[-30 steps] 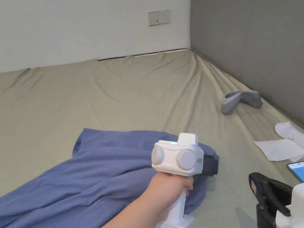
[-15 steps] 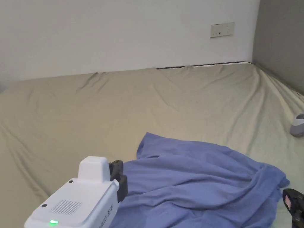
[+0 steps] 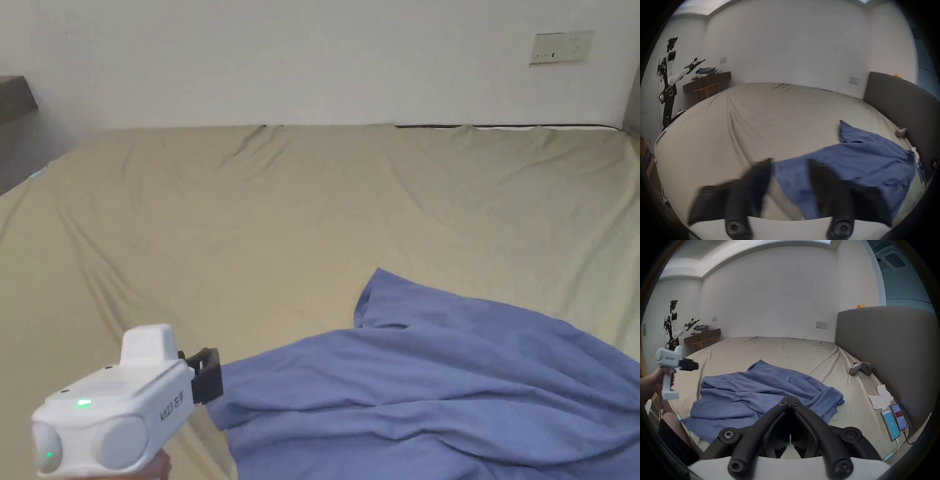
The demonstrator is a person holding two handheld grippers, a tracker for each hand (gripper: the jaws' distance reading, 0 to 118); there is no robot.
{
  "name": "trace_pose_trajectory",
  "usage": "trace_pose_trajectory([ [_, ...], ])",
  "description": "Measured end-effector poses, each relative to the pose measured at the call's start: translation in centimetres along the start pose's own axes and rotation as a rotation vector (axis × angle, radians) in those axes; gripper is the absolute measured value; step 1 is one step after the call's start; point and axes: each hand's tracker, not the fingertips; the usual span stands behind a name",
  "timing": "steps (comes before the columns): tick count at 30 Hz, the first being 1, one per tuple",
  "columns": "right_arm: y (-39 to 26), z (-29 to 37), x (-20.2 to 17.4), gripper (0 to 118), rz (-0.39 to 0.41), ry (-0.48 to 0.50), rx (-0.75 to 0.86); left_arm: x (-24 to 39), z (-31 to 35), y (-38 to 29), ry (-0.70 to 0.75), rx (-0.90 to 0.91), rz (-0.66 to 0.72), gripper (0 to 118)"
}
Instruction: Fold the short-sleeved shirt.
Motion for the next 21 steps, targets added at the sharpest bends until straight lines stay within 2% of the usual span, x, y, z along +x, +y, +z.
trace_pose_trajectory([
  [1,0.0,0.0,0.0,0,0.003,-0.002,-0.002,0.0,-2.5,0.8,0.021,-0.075,0.005,80],
  [2,0.0,0.0,0.0,0,0.007,-0.007,-0.004,0.2,-5.0,1.3,0.000,-0.170,0.005,100],
  [4,0.1,0.1,0.1,0,0.003,-0.019,-0.007,0.4,-8.6,0.8,-0.021,-0.266,0.033,101],
  [5,0.0,0.1,0.4,0,-0.003,-0.027,-0.008,0.6,-10.1,0.3,0.028,-0.302,0.030,98],
  [6,0.0,0.1,0.7,0,-0.008,-0.035,-0.012,0.5,-11.6,-0.1,0.084,-0.351,0.032,85],
  [7,-0.1,0.1,0.8,0,-0.011,-0.044,-0.019,0.7,-12.1,-0.6,0.122,-0.383,0.055,59],
  [8,-0.2,0.3,1.0,0,-0.014,-0.053,-0.023,1.0,-12.2,-1.1,0.119,-0.426,0.084,42],
  [9,-0.4,0.4,1.4,0,-0.017,-0.058,-0.025,1.4,-12.0,-1.7,0.095,-0.430,0.103,36],
  [10,-0.6,0.4,1.7,0,-0.023,-0.060,-0.029,3.3,-9.4,-2.1,0.152,-0.276,-0.004,10],
  [11,-0.8,0.3,2.0,0,-0.028,-0.060,-0.040,4.5,-9.0,-2.7,0.092,-0.302,-0.104,2],
  [13,-1.0,-0.4,2.9,0,-0.033,-0.056,-0.072,6.3,-7.6,-3.8,-0.014,-0.365,-0.155,2],
  [15,-1.0,-1.1,4.2,1,-0.043,-0.072,-0.089,7.4,-4.6,-4.0,-0.086,-0.311,-0.218,2],
  [17,-0.4,-3.0,6.5,3,-0.030,-0.154,-0.141,7.4,-1.6,-3.6,-0.105,-0.215,-0.156,2],
  [18,0.0,-4.2,7.8,5,0.006,-0.175,-0.117,7.1,-0.4,-3.2,-0.112,-0.173,-0.127,2],
  [19,0.1,-6.3,9.8,20,-0.063,-0.162,-0.214,6.9,0.8,-2.8,-0.123,-0.127,-0.125,2],
  [20,0.3,-8.6,11.7,56,-0.101,-0.146,-0.292,6.9,1.9,-2.5,-0.129,-0.074,-0.139,2],
  [21,0.1,-11.1,13.6,85,-0.137,-0.160,-0.389,7.1,2.7,-2.2,-0.112,-0.054,-0.156,2],
])
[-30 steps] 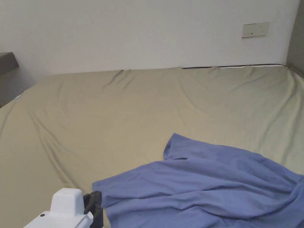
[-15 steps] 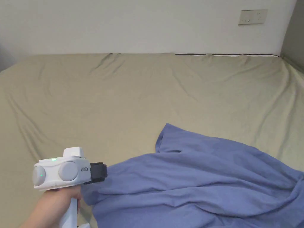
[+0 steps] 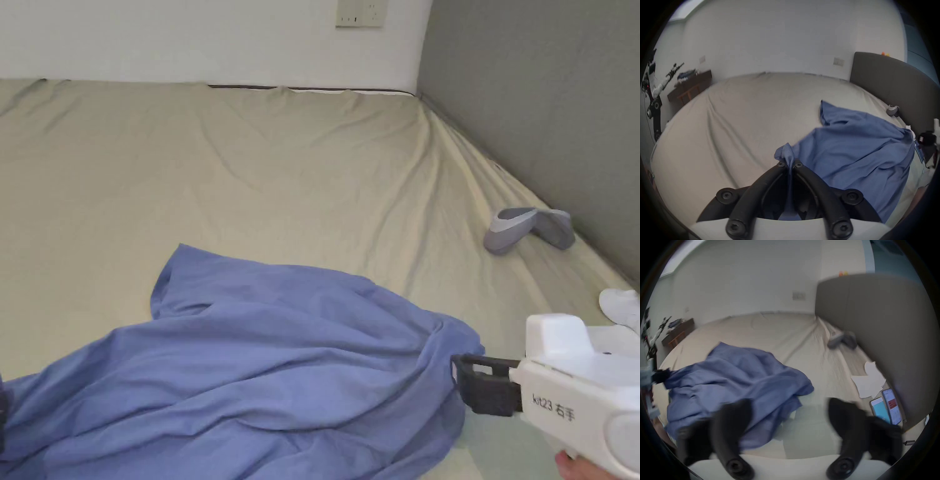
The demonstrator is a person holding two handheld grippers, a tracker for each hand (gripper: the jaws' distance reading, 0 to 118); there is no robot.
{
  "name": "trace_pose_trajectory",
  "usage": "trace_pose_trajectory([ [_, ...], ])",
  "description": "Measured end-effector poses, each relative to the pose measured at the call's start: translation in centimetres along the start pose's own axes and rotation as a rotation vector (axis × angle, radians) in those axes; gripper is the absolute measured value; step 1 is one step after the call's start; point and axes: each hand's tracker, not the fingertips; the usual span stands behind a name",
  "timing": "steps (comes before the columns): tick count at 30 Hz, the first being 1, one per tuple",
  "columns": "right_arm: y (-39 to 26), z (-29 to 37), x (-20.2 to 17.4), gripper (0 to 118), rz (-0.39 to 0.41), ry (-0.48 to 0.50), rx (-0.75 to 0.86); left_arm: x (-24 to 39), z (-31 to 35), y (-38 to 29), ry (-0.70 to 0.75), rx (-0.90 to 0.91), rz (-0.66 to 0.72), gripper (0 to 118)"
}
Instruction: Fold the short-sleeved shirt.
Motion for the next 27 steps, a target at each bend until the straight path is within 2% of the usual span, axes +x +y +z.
trace_pose_trajectory([
  [1,1.0,-2.3,1.3,108,-0.037,0.010,-0.041,-0.2,0.7,0.7,-0.002,0.015,-0.012,2],
  [2,1.9,-4.0,2.4,116,-0.115,0.000,-0.018,-0.1,1.3,1.0,-0.010,0.023,-0.013,2],
  [3,2.4,-5.4,3.2,112,-0.172,-0.002,-0.015,-0.1,1.8,1.3,-0.011,0.025,-0.012,2],
  [6,2.9,-10.2,5.1,94,-0.357,0.088,-0.083,-0.5,2.0,2.2,-0.016,0.038,-0.017,2],
  [7,2.6,-11.2,5.2,78,-0.415,0.114,-0.126,-0.5,2.1,2.3,-0.006,0.043,-0.021,2],
  [8,1.9,-11.8,4.7,40,-0.430,0.166,-0.158,-0.6,2.0,2.4,-0.003,0.033,-0.021,2],
  [9,1.4,-12.1,4.2,14,-0.428,0.217,-0.174,-1.0,1.7,2.4,-0.010,0.019,-0.009,2],
  [10,1.0,-12.0,3.5,12,-0.406,0.226,-0.178,-1.1,1.8,2.5,-0.024,0.004,0.007,2],
  [11,1.1,-11.2,3.0,10,-0.371,0.197,-0.164,-1.3,2.3,2.5,-0.030,-0.001,0.015,2],
  [13,1.1,-9.6,2.4,9,-0.295,0.213,-0.116,-1.8,3.5,2.6,-0.033,0.013,0.043,2],
  [15,2.0,-7.0,2.5,9,-0.288,0.149,-0.037,-2.6,5.2,3.3,-0.023,0.058,0.059,1],
  [18,4.2,-1.3,3.1,9,-0.201,0.154,0.108,-4.7,7.9,5.4,-0.005,0.129,0.076,1],
  [21,6.7,4.8,3.7,9,-0.170,0.196,0.219,-7.3,10.7,8.6,0.018,0.200,0.103,1],
  [23,8.3,9.0,3.5,9,-0.128,0.175,0.307,-9.1,12.7,11.1,0.057,0.269,0.120,1],
  [27,11.3,15.7,3.8,9,-0.096,0.162,0.453,-11.8,16.1,15.5,0.108,0.382,0.118,1],
])
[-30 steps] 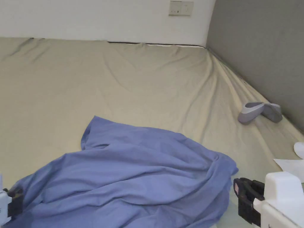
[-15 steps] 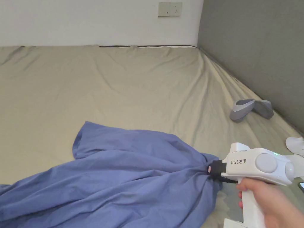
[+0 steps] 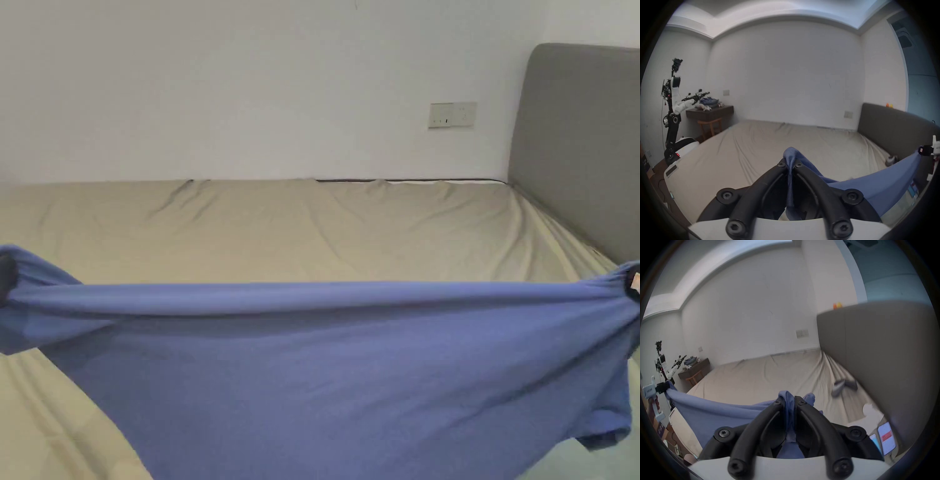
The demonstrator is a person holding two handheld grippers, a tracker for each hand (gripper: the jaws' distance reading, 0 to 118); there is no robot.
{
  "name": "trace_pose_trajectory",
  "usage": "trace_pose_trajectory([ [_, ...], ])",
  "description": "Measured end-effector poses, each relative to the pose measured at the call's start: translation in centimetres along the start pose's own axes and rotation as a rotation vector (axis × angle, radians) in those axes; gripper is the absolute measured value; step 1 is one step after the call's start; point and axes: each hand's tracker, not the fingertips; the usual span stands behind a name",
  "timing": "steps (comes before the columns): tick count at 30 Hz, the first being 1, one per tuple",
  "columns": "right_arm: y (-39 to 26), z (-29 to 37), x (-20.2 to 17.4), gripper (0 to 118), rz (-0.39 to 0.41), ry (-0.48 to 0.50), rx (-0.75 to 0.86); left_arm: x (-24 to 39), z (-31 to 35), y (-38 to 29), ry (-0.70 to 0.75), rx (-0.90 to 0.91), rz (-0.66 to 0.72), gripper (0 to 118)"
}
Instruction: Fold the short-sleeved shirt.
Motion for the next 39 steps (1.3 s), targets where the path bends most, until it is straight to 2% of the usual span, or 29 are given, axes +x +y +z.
trace_pose_trajectory([
  [4,4.9,2.3,-2.2,9,0.135,-0.010,0.101,-1.2,-0.1,4.9,0.017,0.076,0.012,1],
  [6,7.3,2.0,-3.0,9,0.152,-0.016,0.130,-1.0,-0.9,7.0,0.030,0.098,0.022,1],
  [7,8.5,1.5,-3.4,9,0.150,-0.032,0.132,-0.8,-1.5,8.0,0.033,0.107,0.022,1],
  [11,13.6,-2.1,-5.3,9,0.262,-0.134,0.214,1.3,-5.9,12.0,0.081,0.133,-0.009,1],
  [15,17.8,-6.4,-5.7,9,0.171,-0.165,0.217,3.6,-10.7,15.4,0.127,0.119,-0.037,1],
  [19,21.3,-12.8,-5.5,9,0.239,-0.200,0.298,5.1,-15.7,18.1,0.181,0.162,-0.074,1],
  [23,22.7,-18.1,-5.9,9,0.231,-0.219,0.306,6.6,-20.3,18.8,0.222,0.250,-0.109,1],
  [28,20.2,-23.7,-6.2,9,0.192,-0.228,0.298,7.6,-25.8,15.4,0.231,0.221,-0.141,1],
  [29,18.9,-24.8,-6.4,9,0.175,-0.238,0.256,7.7,-26.9,14.0,0.228,0.192,-0.149,1],
  [30,17.7,-25.9,-6.4,9,0.185,-0.243,0.254,7.9,-27.7,12.7,0.231,0.175,-0.153,1],
  [35,8.7,-31.4,-5.0,9,0.175,-0.216,0.104,8.5,-30.9,3.5,0.243,0.100,-0.199,1],
  [39,0.6,-31.9,-4.1,9,0.157,-0.213,0.006,8.4,-31.2,-3.2,0.181,-0.038,-0.189,1],
])
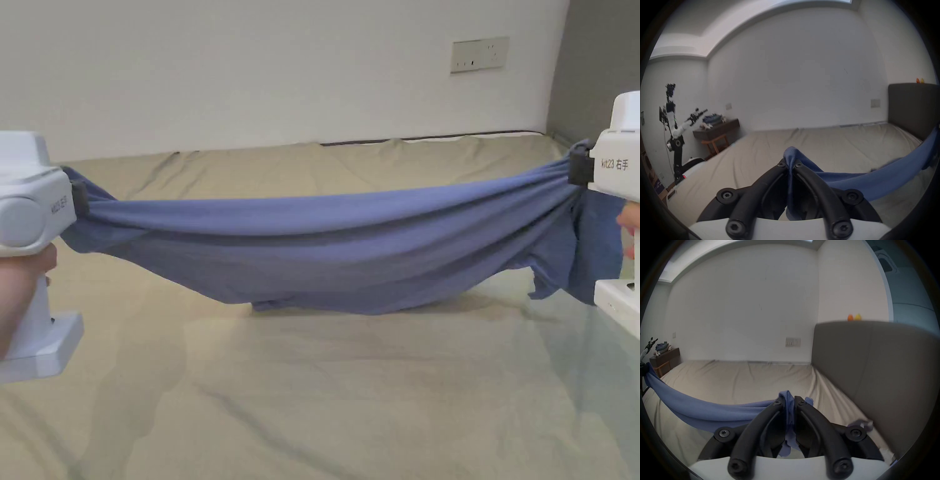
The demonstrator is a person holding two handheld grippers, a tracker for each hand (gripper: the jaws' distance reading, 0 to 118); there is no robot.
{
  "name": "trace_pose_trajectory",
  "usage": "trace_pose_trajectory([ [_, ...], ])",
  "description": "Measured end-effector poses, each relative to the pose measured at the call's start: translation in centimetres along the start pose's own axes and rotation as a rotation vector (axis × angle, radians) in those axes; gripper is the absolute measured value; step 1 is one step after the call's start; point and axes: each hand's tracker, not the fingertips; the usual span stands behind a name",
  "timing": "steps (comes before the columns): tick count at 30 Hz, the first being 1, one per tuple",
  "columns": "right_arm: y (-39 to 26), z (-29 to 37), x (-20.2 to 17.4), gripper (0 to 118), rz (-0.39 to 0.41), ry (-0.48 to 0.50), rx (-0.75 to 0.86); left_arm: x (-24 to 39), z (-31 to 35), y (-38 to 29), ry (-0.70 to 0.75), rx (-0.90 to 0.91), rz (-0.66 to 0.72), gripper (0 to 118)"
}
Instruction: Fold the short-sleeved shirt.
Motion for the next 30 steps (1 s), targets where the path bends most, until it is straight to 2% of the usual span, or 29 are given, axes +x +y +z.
trace_pose_trajectory([
  [5,-8.3,4.0,0.3,9,0.057,0.043,-0.103,-0.6,4.3,-6.7,-0.090,-0.061,-0.029,1],
  [8,-11.1,8.5,1.5,9,0.029,0.067,-0.118,-1.8,8.1,-9.9,-0.124,-0.126,0.008,1],
  [12,-13.8,16.0,2.7,9,0.073,0.091,-0.114,-3.6,14.2,-13.1,-0.155,-0.176,0.030,1],
  [17,-16.7,25.2,4.7,9,0.055,0.129,-0.137,-6.9,22.5,-16.5,-0.203,-0.215,0.065,1],
  [22,-19.7,31.9,5.7,9,0.093,0.153,-0.184,-9.6,28.5,-20.0,-0.241,-0.280,0.107,1],
  [28,-23.2,35.1,6.0,9,0.149,0.155,-0.253,-11.9,30.5,-24.7,-0.258,-0.359,0.078,1],
  [30,-24.3,35.1,6.1,9,0.142,0.147,-0.270,-11.8,30.2,-26.1,-0.259,-0.400,0.066,1],
])
